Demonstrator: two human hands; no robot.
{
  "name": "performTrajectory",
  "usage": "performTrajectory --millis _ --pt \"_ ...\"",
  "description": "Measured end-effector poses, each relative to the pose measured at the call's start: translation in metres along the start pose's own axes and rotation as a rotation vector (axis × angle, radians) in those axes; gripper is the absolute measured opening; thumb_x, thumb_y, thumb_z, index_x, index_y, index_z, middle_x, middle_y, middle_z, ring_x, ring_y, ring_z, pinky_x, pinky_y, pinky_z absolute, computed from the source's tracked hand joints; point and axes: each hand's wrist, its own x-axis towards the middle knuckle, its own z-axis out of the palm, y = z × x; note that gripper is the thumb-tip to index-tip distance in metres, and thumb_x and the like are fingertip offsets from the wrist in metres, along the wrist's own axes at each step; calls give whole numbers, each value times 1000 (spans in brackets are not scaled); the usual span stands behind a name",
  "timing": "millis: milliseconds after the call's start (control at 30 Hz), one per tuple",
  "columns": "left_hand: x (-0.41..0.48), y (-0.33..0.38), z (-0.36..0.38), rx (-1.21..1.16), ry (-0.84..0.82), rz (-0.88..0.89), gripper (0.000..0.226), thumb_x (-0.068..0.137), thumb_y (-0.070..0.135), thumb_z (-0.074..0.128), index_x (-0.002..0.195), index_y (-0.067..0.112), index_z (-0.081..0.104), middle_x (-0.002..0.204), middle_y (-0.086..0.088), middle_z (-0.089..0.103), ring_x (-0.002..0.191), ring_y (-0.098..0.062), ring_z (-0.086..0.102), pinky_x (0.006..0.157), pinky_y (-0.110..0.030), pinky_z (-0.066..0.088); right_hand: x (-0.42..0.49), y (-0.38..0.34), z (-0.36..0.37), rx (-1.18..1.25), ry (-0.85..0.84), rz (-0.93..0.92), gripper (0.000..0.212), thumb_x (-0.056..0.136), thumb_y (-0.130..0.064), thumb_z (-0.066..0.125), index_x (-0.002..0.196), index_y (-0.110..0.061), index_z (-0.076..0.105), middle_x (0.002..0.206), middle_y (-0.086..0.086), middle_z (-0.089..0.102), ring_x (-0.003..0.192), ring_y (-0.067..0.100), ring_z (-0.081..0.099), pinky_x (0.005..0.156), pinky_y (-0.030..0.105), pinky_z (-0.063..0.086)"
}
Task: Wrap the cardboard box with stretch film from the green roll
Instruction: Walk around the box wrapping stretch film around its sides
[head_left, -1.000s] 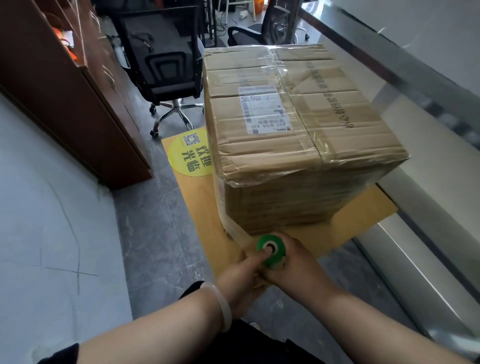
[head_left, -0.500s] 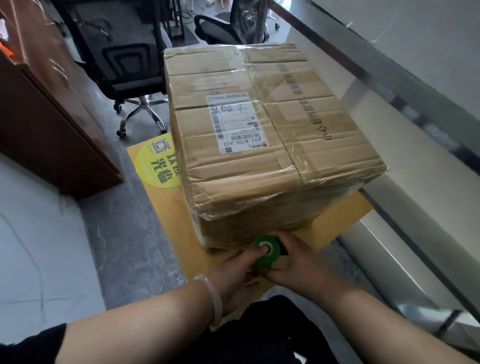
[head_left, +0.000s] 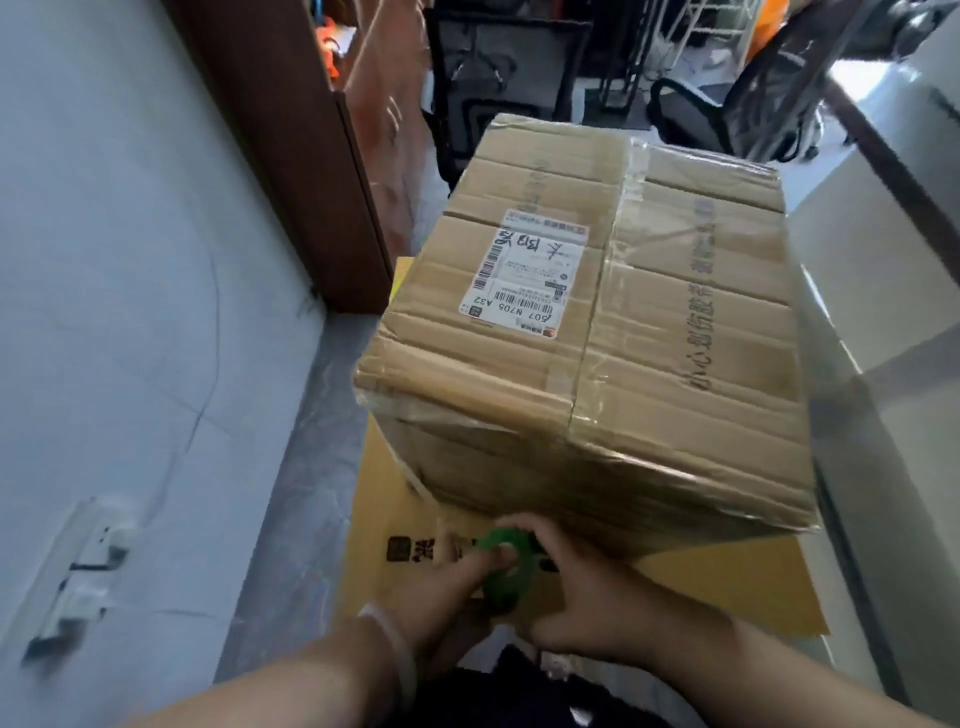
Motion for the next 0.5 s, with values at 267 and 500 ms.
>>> performTrajectory --millis 267,500 --pt "-19 -41 44 -206 89 125 124 51 28 84 151 52 14 133 -13 58 112 -32 60 101 -43 42 -19 27 -14 -57 -39 -104 69 63 -39 74 115 -44 30 133 -9 44 123 6 45 102 27 41" --pt "-9 -56 56 -186 66 72 105 80 21 76 146 62 5 130 -2 56 124 -34 52 109 -58 39 -42 46 -15 -97 -2 -51 84 55 -58 66 132 -45 35 125 -7 48 114 1 50 99 23 44"
